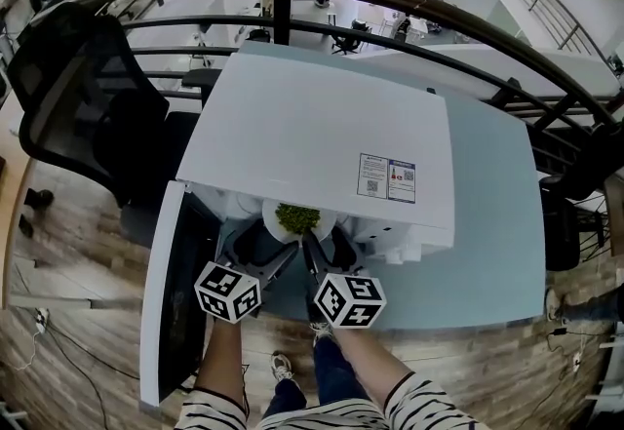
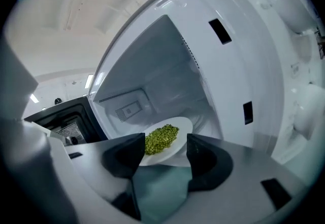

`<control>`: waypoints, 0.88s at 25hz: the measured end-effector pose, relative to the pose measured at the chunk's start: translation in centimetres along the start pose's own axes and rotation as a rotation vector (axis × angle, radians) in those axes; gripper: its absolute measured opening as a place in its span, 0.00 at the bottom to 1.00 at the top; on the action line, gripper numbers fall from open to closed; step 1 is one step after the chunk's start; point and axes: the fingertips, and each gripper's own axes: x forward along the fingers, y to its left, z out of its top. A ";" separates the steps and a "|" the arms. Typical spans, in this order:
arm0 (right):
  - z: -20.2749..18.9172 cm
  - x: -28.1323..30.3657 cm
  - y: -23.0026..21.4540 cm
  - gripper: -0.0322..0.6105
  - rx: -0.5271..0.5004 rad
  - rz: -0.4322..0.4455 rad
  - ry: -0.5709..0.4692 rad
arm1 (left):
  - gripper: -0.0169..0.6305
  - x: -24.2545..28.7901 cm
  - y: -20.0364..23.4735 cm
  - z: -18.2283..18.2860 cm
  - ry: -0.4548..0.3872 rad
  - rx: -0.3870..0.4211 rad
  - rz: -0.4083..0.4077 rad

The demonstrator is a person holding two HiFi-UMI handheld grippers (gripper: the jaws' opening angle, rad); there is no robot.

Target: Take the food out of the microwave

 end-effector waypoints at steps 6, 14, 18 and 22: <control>0.0 -0.6 -0.5 0.44 0.037 -0.004 -0.017 | 0.55 -0.3 -0.4 -0.1 -0.020 -0.049 -0.008; -1.0 -0.7 -1.5 0.40 0.252 0.040 -0.011 | 0.55 -0.1 0.5 -1.0 -0.073 -0.345 -0.003; -1.3 -0.3 -1.5 0.32 0.369 0.077 -0.017 | 0.55 0.5 0.8 -1.5 -0.109 -0.535 -0.004; -1.9 0.1 -1.7 0.31 0.459 0.098 -0.004 | 0.54 1.0 1.0 -2.1 -0.084 -0.577 0.021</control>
